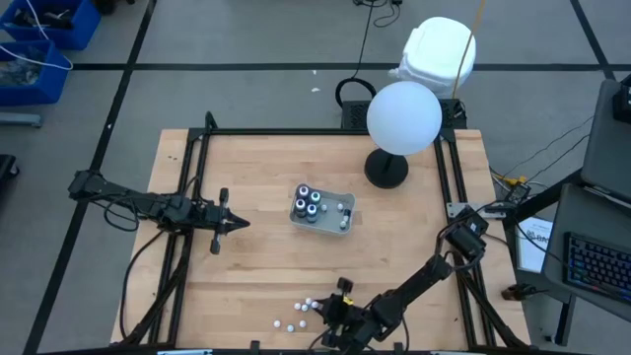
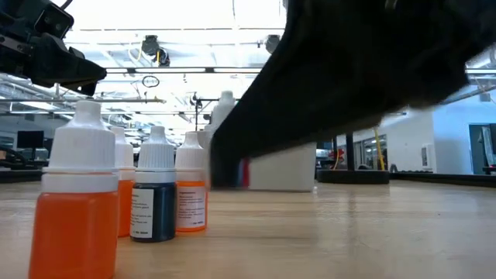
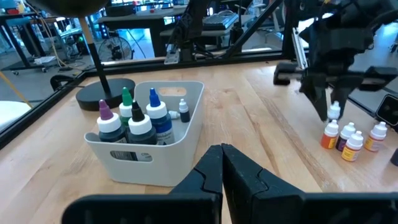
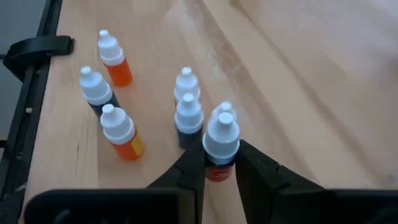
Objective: Pick & Place food coloring
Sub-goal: Put the small red food coloring bottle into the gray bin
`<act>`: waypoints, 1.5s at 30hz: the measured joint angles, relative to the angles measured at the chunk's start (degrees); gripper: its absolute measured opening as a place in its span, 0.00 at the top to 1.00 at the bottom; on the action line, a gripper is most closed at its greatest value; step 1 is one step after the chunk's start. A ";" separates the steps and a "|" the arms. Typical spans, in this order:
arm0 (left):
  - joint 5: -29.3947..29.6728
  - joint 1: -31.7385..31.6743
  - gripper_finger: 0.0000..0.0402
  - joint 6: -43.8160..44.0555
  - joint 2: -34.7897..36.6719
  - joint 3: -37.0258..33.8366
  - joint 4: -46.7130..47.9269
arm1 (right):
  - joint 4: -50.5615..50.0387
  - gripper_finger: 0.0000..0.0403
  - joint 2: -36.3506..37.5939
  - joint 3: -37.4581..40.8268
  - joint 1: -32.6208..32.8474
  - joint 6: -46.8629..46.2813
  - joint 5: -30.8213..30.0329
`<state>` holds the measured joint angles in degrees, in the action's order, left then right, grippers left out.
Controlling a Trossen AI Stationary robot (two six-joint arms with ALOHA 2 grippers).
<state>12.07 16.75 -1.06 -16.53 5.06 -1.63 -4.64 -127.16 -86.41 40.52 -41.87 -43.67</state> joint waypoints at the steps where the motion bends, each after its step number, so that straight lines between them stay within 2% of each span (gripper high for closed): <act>1: 0.01 0.00 0.98 0.00 0.00 0.00 0.00 | -0.99 0.85 0.64 0.00 0.06 0.53 -0.17; 14: -0.02 0.00 0.98 -0.31 -0.02 0.02 0.15 | -18.11 0.85 11.60 0.00 -0.11 3.16 -10.35; 24: -0.02 0.00 0.98 -0.26 0.00 0.02 0.13 | -28.60 0.85 19.42 -0.02 -8.20 8.70 -8.78; 29: -0.02 0.00 0.98 -0.40 0.00 0.02 0.13 | -33.50 0.85 20.85 0.48 -13.66 9.84 -8.76; 32: -0.01 0.00 0.98 -1.10 0.00 0.02 0.17 | -31.15 0.85 21.84 3.52 -16.57 12.04 -8.76; 36: -0.02 0.00 0.98 -1.47 0.00 0.02 0.20 | -21.29 0.85 25.14 11.38 -20.06 15.77 -7.16; 40: -0.02 0.00 0.98 -1.47 0.00 0.02 0.24 | -7.00 0.85 30.93 22.23 -23.51 19.19 -1.83; 45: 0.01 0.00 0.98 -1.81 -0.02 0.02 0.63 | 12.42 0.85 38.47 34.76 -27.66 23.59 9.60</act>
<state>12.08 16.75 -2.87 -16.56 5.08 -1.00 7.78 -88.69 -51.65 12.87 -18.28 -34.07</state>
